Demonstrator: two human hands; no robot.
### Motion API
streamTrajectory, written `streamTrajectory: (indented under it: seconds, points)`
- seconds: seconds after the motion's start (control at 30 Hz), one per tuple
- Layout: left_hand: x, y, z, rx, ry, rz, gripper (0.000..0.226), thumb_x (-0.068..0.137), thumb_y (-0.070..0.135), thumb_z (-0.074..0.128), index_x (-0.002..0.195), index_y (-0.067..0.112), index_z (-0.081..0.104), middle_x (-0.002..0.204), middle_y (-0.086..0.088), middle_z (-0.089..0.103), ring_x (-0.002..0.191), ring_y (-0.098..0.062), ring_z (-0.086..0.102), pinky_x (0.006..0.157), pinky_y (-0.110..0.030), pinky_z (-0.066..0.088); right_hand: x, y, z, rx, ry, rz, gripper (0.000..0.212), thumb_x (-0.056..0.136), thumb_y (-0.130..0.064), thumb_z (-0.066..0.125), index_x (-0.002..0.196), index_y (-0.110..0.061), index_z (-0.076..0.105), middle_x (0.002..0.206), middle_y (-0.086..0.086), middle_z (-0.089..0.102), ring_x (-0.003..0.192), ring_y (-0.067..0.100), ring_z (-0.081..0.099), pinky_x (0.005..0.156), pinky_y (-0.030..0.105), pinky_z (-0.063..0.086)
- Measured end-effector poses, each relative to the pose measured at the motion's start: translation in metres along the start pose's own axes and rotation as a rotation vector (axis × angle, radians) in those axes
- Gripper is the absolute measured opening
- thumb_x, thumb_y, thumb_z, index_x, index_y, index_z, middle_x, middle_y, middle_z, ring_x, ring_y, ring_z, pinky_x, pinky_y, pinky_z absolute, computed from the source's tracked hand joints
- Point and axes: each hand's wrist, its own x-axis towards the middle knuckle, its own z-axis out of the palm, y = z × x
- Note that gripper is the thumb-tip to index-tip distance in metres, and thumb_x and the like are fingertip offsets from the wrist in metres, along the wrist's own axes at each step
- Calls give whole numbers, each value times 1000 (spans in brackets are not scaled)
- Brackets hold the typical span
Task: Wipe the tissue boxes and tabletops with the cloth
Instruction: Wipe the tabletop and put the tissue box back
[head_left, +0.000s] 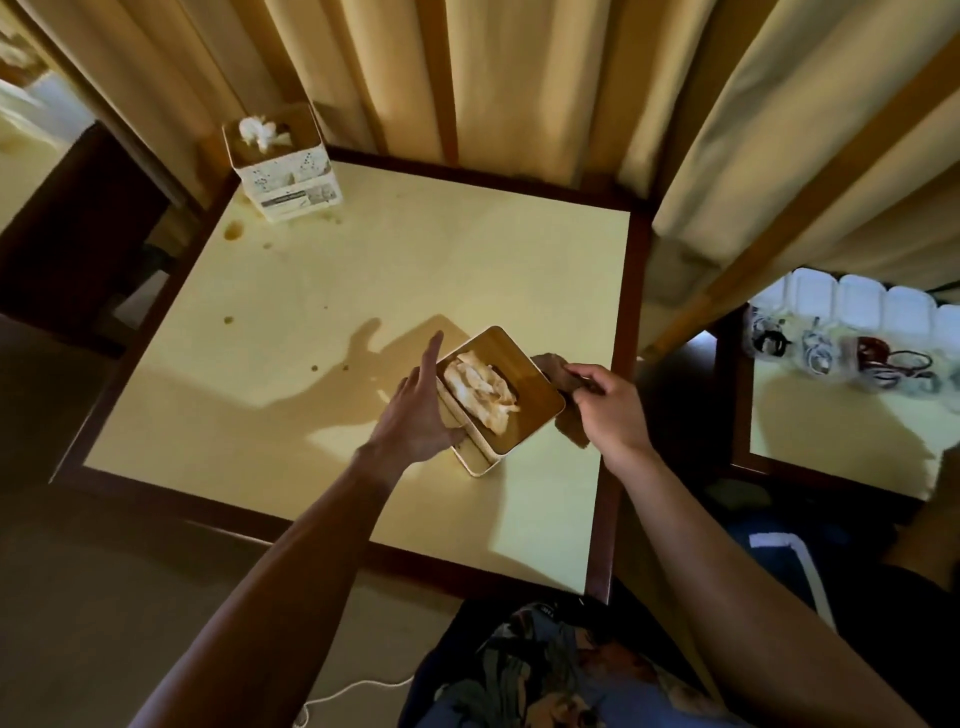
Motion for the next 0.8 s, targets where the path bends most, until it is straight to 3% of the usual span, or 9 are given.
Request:
streamTrajectory:
  seconds: [0.1, 0.2, 0.27, 0.4, 0.53, 0.57, 0.67, 0.8]
  points:
    - [7, 15, -5, -27, 46, 51, 142, 68, 32, 96, 164, 32, -9, 141, -8, 61, 130, -28, 54, 97, -34, 47, 9, -3, -9, 48, 54, 11, 33, 102, -9, 55, 120, -27, 75, 119, -9, 72, 114, 13, 65, 104, 31, 53]
    - [25, 38, -12, -75, 55, 28, 142, 69, 33, 95, 165, 32, -9, 141, -10, 61, 115, -27, 60, 89, -35, 51, 29, -12, -23, 148, 145, 22, 29, 99, -12, 58, 115, -29, 75, 117, -7, 74, 114, 14, 67, 108, 39, 53]
    - [46, 57, -17, -120, 64, -5, 139, 71, 34, 94, 165, 30, -8, 146, -10, 58, 117, -29, 62, 86, -34, 49, 45, -23, -33, 233, 224, 32, 26, 96, -18, 61, 113, -29, 76, 113, -3, 77, 110, 17, 71, 105, 42, 56]
    - [97, 98, -31, -196, 101, -48, 132, 75, 37, 92, 167, 24, -2, 155, -8, 51, 137, -32, 52, 90, -27, 42, 75, -30, -56, 350, 241, 74, 21, 98, -31, 64, 112, -26, 78, 98, 2, 80, 95, 27, 75, 80, 42, 62]
    - [132, 124, -30, -230, 130, -92, 130, 73, 45, 90, 167, 23, 3, 156, -7, 50, 142, -29, 48, 96, -27, 42, 86, -16, -59, 357, 166, 57, 27, 91, -21, 55, 111, -19, 74, 88, 8, 77, 70, 21, 69, 59, 32, 53]
    - [133, 125, -27, -238, 131, -109, 128, 73, 46, 90, 167, 23, 5, 156, -6, 50, 142, -29, 48, 97, -26, 42, 83, -11, -55, 347, 168, 55, 25, 91, -20, 57, 109, -21, 74, 89, 7, 77, 72, 18, 70, 60, 30, 54]
    - [123, 109, -15, -245, 133, -167, 126, 72, 47, 90, 166, 23, 10, 151, -3, 56, 138, -26, 53, 96, -27, 45, 72, 5, -34, 151, 170, 43, 22, 97, -27, 64, 117, -29, 74, 101, -6, 79, 93, 13, 74, 85, 33, 61]
    - [89, 72, -13, -258, 180, -260, 122, 72, 43, 91, 165, 23, 14, 148, -1, 59, 135, -23, 55, 92, -23, 42, 55, 12, 6, -105, 98, -47, 30, 105, -42, 55, 128, -27, 67, 115, -3, 77, 102, 25, 72, 88, 40, 57]
